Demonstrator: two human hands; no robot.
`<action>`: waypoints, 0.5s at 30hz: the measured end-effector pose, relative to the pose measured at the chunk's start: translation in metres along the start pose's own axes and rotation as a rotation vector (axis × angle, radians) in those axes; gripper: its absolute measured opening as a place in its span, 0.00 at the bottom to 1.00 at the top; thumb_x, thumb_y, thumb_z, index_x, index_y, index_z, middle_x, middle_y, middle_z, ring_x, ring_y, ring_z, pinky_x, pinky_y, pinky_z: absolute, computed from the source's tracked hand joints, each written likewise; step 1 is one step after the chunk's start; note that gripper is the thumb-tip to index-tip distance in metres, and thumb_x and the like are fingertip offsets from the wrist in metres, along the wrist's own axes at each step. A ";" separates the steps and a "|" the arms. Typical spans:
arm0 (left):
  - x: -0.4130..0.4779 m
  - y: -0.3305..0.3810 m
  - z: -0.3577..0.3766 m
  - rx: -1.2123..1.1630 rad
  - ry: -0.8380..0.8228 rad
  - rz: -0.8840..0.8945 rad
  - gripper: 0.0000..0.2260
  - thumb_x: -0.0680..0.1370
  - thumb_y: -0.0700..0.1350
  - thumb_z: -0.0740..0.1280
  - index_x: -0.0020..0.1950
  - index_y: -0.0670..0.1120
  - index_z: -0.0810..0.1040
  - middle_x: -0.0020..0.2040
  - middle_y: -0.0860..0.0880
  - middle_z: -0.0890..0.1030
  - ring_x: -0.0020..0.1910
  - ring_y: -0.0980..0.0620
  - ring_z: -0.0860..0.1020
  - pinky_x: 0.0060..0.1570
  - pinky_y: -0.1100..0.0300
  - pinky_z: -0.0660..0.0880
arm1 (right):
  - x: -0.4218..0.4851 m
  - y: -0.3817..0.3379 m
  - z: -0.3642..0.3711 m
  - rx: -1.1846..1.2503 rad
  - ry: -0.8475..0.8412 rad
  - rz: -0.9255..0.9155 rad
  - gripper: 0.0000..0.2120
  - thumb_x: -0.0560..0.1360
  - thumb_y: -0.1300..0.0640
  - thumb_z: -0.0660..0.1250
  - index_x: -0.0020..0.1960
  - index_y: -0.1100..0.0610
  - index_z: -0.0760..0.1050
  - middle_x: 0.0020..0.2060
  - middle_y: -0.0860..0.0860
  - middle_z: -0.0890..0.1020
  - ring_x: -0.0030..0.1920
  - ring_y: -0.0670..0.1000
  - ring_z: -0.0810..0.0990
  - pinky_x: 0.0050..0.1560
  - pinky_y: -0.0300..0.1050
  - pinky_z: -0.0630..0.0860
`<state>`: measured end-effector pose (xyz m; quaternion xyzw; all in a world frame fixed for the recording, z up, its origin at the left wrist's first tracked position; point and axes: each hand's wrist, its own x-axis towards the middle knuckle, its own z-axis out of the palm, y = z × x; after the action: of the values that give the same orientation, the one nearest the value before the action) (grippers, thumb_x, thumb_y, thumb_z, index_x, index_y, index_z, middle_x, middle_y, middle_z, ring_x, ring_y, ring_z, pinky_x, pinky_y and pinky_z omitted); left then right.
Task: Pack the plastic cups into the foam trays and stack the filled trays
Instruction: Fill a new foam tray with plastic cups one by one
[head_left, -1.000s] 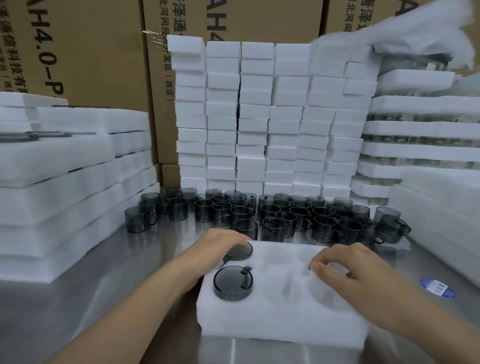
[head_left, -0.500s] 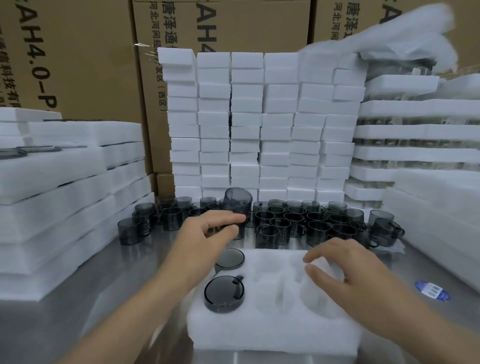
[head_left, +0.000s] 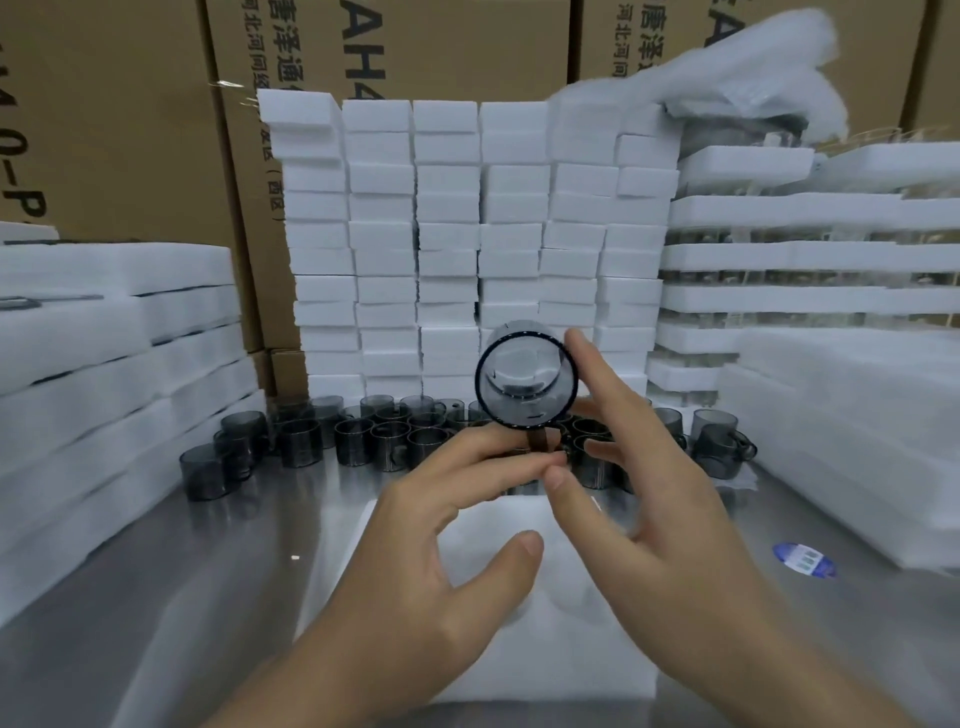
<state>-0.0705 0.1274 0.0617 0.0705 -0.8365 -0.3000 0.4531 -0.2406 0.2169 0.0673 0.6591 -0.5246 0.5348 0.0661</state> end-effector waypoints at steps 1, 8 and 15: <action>0.000 -0.001 0.001 0.000 -0.001 0.001 0.20 0.77 0.38 0.71 0.67 0.52 0.85 0.68 0.60 0.81 0.71 0.55 0.77 0.62 0.70 0.72 | 0.000 0.000 0.001 -0.016 -0.005 -0.011 0.37 0.81 0.54 0.65 0.82 0.30 0.54 0.78 0.33 0.67 0.79 0.41 0.65 0.74 0.50 0.68; 0.000 -0.002 0.002 -0.146 0.047 -0.051 0.16 0.77 0.46 0.72 0.63 0.56 0.88 0.68 0.53 0.82 0.71 0.46 0.78 0.65 0.49 0.77 | 0.001 0.002 0.001 -0.078 0.029 -0.045 0.38 0.81 0.53 0.67 0.83 0.33 0.54 0.79 0.33 0.64 0.81 0.43 0.63 0.74 0.47 0.66; 0.004 0.002 -0.002 -0.299 0.103 -0.063 0.14 0.74 0.51 0.70 0.55 0.51 0.91 0.63 0.49 0.86 0.65 0.49 0.83 0.57 0.61 0.79 | 0.001 0.010 0.000 -0.083 0.047 -0.032 0.40 0.80 0.48 0.73 0.84 0.34 0.53 0.80 0.34 0.63 0.82 0.42 0.60 0.77 0.50 0.64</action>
<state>-0.0710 0.1267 0.0665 0.0438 -0.7555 -0.4312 0.4914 -0.2480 0.2114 0.0634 0.6514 -0.5340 0.5267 0.1144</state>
